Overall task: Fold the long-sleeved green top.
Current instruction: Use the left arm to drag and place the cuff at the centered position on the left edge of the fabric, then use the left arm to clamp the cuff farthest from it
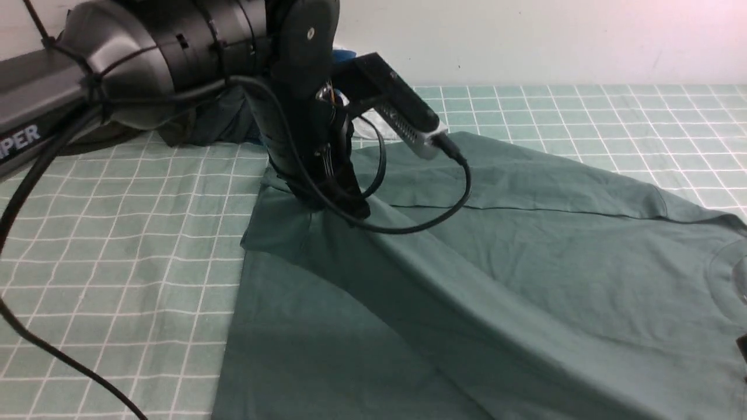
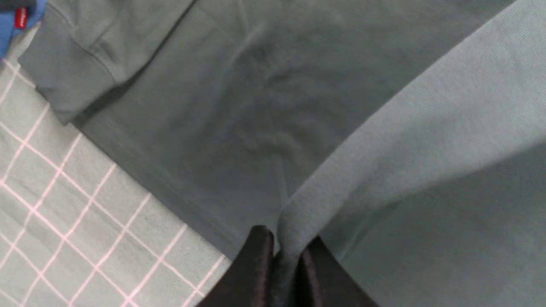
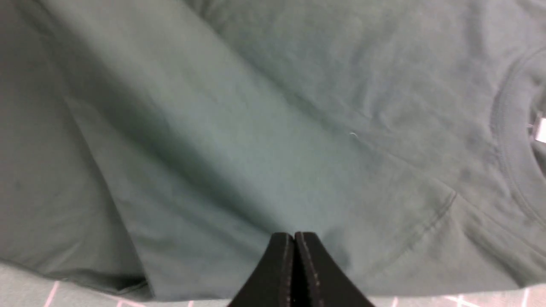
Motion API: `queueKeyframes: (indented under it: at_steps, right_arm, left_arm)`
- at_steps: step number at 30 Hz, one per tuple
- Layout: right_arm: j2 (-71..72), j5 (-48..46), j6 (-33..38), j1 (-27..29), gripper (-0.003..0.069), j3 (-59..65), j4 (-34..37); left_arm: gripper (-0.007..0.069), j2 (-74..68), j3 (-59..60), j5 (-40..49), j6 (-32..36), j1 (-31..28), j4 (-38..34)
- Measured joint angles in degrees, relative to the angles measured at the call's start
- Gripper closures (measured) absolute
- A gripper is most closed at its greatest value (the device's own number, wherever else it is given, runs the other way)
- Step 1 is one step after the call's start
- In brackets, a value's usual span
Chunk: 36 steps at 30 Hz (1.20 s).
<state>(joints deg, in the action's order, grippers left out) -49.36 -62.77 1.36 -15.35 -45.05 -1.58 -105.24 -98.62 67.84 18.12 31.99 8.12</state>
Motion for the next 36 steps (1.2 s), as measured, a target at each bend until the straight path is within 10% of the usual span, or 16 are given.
queueKeyframes:
  at_steps: [13,23,36]
  right_arm:
    - [0.00,0.46,-2.41,0.00,0.0673,0.00,-2.18]
    - [-0.95,3.01,-2.48,0.00,0.0673,0.07,-3.39]
    - [-9.49,4.45,-2.66,0.00,0.0673,0.07,-3.51]
  left_arm:
    - [0.0517,-14.25,-2.51,-5.24,3.25,-7.77,-4.74]
    - [0.0160,-19.16,-13.07,-6.53,-8.57,-12.61,-6.11]
    - [0.0197,-31.95,-23.19,-15.21,-13.20,-21.70,-12.19]
